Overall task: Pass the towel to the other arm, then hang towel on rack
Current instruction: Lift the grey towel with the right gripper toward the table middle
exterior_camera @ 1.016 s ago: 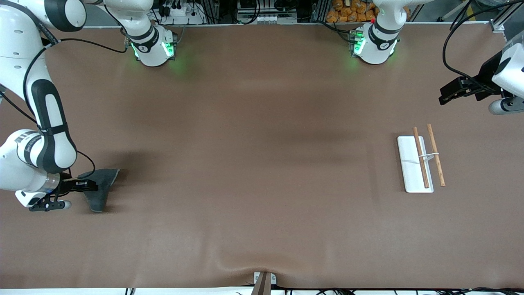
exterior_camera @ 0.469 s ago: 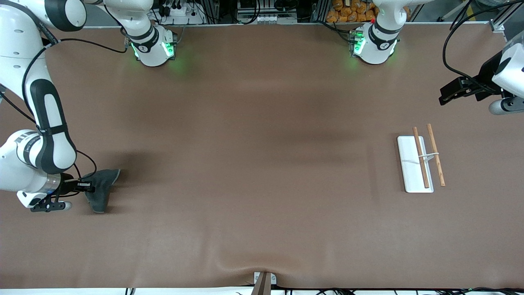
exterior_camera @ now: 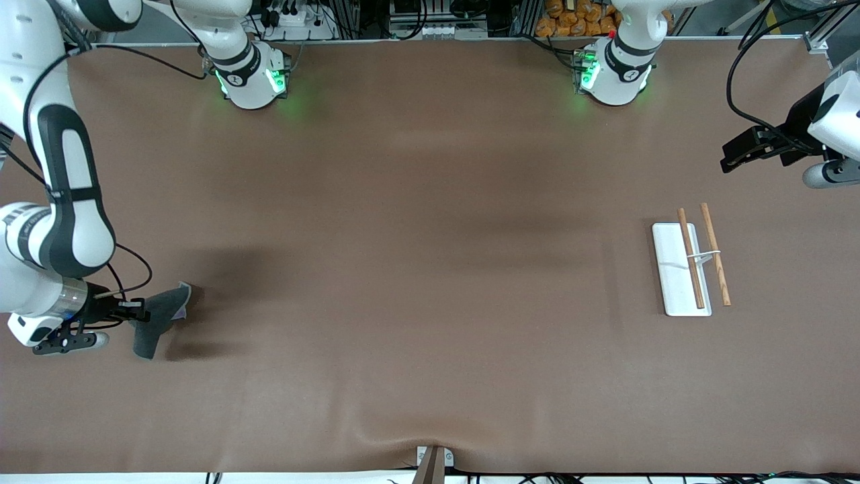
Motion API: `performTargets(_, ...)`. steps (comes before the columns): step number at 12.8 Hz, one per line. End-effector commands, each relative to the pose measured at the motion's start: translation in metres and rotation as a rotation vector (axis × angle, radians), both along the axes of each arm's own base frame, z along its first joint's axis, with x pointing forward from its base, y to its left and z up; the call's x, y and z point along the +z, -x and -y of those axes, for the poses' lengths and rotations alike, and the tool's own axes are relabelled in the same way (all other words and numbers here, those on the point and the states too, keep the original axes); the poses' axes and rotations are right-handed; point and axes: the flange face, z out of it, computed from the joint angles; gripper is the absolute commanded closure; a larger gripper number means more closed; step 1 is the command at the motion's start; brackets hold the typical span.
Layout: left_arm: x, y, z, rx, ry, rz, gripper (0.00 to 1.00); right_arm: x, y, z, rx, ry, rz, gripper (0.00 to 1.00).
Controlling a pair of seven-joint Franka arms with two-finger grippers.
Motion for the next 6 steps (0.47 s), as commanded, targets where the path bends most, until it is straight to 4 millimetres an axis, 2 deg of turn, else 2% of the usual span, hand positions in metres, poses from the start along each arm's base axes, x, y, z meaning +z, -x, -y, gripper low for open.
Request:
performTargets(1, 0.004, 0.000, -0.001, -0.015, 0.013, 0.011, 0.00, 0.073, 0.003, -0.068, 0.115, -0.003, 0.036, 1.00)
performTargets(4, 0.003, 0.000, -0.001, -0.015, 0.013, 0.009, 0.00, 0.132, -0.001, -0.158, 0.271, -0.006, 0.055, 1.00)
performTargets(6, 0.003, 0.000, -0.001, -0.015, 0.013, 0.009, 0.00, 0.154, 0.008, -0.232, 0.395, -0.012, 0.092, 1.00)
